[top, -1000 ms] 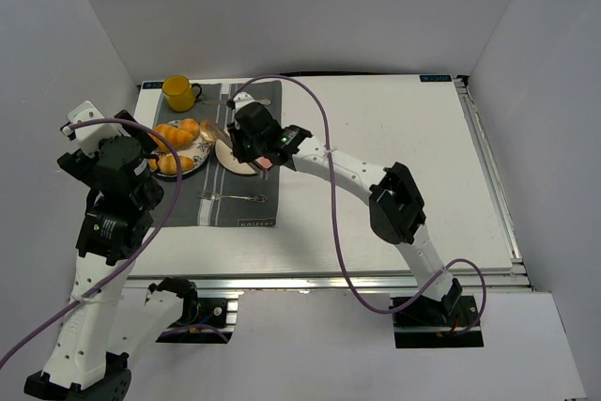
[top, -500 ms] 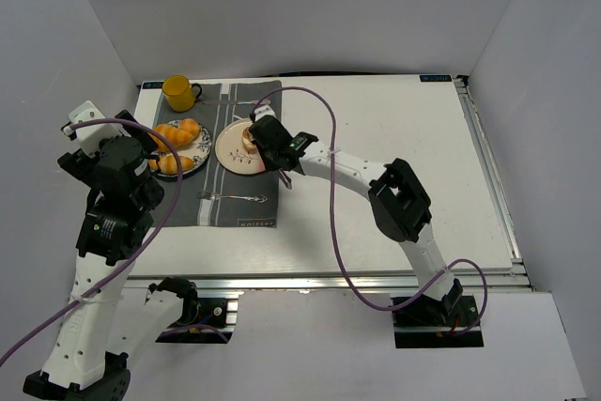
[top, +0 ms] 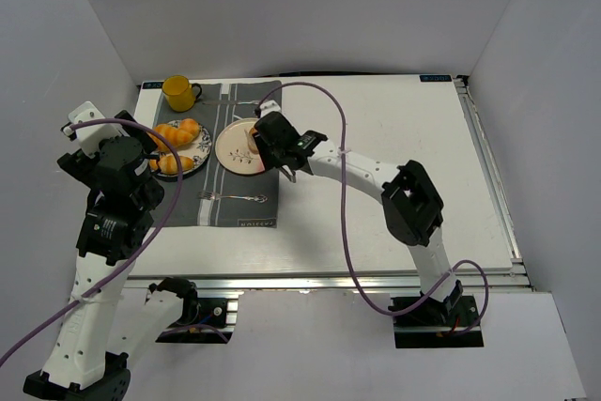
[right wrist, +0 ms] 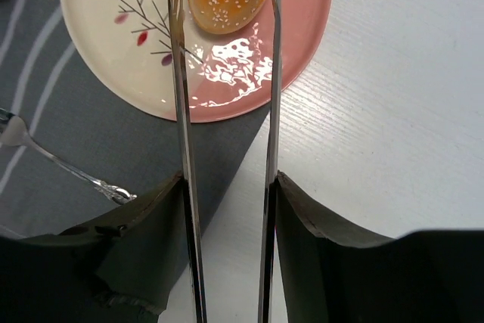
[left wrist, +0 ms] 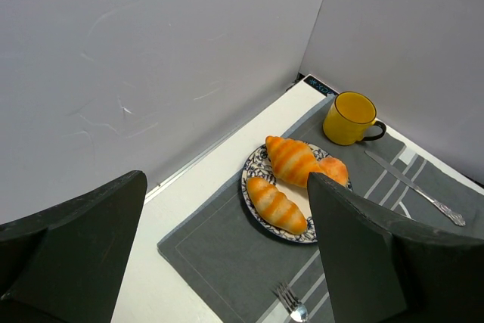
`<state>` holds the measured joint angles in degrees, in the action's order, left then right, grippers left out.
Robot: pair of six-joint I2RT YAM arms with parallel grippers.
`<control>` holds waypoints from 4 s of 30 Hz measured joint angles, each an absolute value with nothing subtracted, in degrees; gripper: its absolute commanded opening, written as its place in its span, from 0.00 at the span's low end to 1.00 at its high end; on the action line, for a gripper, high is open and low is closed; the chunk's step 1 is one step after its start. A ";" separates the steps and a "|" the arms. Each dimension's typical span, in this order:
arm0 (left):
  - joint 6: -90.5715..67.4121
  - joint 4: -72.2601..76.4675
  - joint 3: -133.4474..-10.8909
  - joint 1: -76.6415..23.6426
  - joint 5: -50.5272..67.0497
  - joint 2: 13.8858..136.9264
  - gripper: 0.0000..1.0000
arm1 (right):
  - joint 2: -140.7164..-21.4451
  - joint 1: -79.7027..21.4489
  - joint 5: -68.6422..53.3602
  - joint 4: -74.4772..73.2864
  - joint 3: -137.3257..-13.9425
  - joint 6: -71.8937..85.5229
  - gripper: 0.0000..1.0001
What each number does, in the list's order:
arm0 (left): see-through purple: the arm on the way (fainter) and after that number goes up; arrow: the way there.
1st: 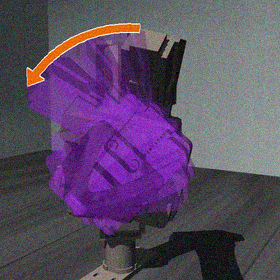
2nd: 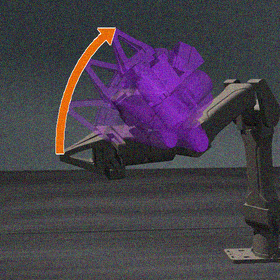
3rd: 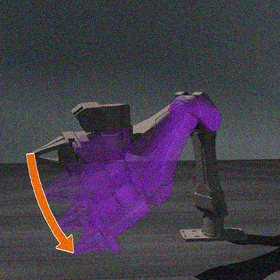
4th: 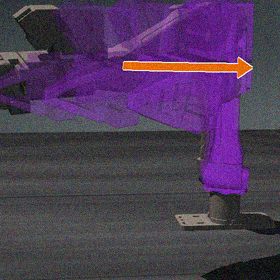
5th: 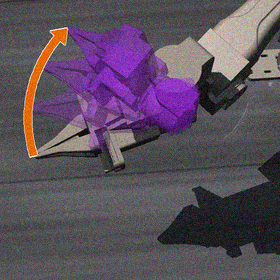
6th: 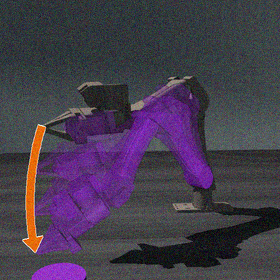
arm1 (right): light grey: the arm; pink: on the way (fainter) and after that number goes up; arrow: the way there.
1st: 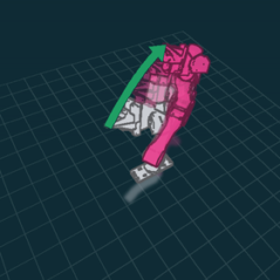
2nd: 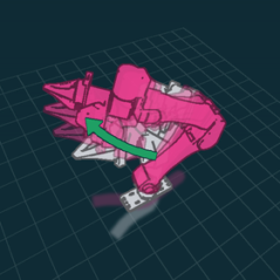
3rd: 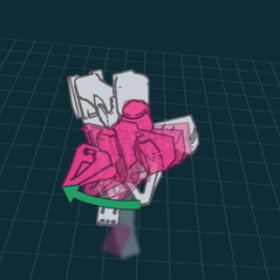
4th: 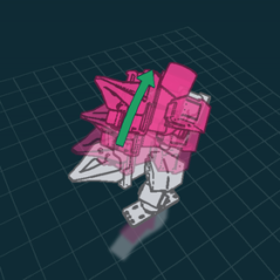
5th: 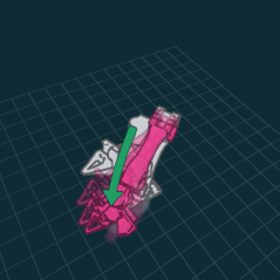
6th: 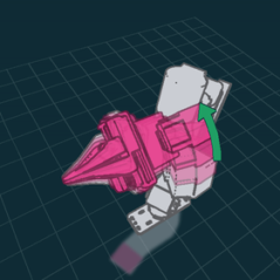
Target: Place the bread
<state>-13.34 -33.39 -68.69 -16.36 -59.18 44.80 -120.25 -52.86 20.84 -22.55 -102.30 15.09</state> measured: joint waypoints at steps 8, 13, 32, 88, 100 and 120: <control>-13.34 -33.39 -68.55 -16.36 -59.20 44.80 0.98 | -116.25 -52.95 20.91 -22.46 -101.32 15.55 0.53; -13.34 -33.39 -68.29 -16.36 -59.20 44.80 0.98 | -115.07 -53.15 18.24 -21.17 -100.47 13.72 0.53; -13.37 -33.41 -68.29 -16.36 -59.18 45.19 0.98 | -134.04 -53.87 -15.31 -16.58 -121.45 -3.20 0.55; -12.91 -33.39 -67.96 -17.06 -59.64 46.65 0.98 | -144.88 -54.15 -14.04 -13.06 -128.20 -7.44 0.07; -12.88 -33.39 -67.96 -17.06 -60.20 46.57 0.98 | -134.89 -55.18 -13.37 -11.75 -122.56 -4.51 0.07; -12.91 -33.39 -67.66 -17.06 -60.23 44.77 0.98 | -113.08 -53.78 5.15 -9.04 -88.60 -2.74 0.08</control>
<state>-12.91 -33.39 -67.66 -17.06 -60.23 44.77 -113.08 -53.78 5.15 -9.04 -88.60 -2.74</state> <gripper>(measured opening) 0.982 0.294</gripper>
